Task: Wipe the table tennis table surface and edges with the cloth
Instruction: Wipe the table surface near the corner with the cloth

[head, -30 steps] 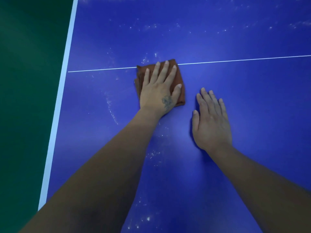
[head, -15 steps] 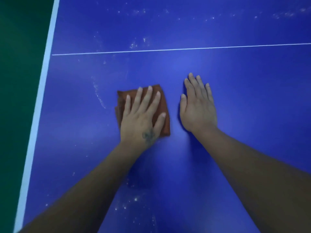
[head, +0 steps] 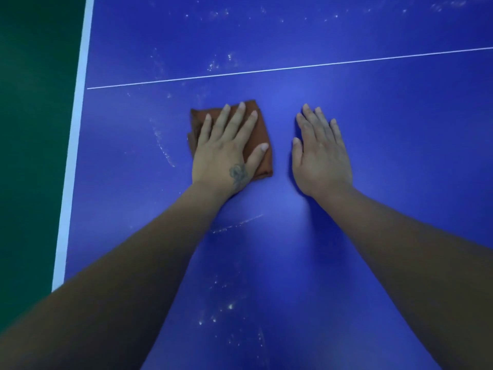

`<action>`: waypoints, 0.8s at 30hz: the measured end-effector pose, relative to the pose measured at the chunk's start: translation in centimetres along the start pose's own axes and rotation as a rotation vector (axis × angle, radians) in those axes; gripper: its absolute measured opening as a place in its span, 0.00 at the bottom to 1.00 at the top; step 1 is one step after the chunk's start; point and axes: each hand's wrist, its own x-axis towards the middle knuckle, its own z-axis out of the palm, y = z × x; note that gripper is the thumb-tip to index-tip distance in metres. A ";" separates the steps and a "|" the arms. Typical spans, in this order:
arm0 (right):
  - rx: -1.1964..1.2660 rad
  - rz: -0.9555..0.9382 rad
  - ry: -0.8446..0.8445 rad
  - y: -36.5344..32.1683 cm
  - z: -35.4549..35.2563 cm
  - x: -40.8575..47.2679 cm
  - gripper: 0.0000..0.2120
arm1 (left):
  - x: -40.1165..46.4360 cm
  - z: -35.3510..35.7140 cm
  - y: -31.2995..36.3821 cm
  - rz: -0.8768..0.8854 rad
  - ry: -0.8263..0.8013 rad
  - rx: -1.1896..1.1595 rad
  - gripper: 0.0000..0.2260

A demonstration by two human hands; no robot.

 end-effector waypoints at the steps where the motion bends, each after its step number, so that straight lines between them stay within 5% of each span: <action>1: 0.001 0.003 -0.004 0.0 0.0 -0.1 0.26 | -1.5 0.0 0.5 0.009 0.009 0.000 0.32; 9: 0.086 0.040 0.029 -0.5 -1.4 -2.6 0.25 | -14.1 0.1 4.2 0.033 0.012 -0.056 0.31; 13: 0.168 0.002 0.118 -1.0 -1.8 -10.1 0.24 | -8.6 -0.9 3.6 -0.027 -0.030 -0.053 0.31; 18: 0.043 0.000 0.029 0.5 -1.3 -16.5 0.25 | -0.2 -0.8 1.7 -0.048 -0.105 -0.075 0.33; 24: -0.088 0.055 -0.053 0.9 -0.9 -17.0 0.26 | -4.5 0.3 2.8 0.027 -0.021 -0.055 0.33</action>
